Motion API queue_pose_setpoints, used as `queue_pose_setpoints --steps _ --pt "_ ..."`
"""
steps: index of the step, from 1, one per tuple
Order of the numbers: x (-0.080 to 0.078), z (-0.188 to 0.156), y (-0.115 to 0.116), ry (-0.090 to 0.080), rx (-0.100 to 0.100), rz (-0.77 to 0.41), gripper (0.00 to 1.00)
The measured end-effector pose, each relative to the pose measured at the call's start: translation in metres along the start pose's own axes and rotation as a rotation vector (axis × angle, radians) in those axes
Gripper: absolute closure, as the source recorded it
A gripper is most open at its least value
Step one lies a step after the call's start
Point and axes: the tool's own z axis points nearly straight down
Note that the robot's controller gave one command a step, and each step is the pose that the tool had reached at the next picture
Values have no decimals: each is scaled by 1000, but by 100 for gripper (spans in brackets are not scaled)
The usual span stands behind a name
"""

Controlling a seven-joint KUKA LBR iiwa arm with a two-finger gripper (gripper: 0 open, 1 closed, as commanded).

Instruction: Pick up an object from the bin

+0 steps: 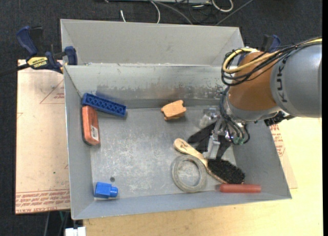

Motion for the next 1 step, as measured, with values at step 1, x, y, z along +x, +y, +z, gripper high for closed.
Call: queue_pose_setpoints --steps 1 --pt "52 -3 -19 -10 -6 206 100"
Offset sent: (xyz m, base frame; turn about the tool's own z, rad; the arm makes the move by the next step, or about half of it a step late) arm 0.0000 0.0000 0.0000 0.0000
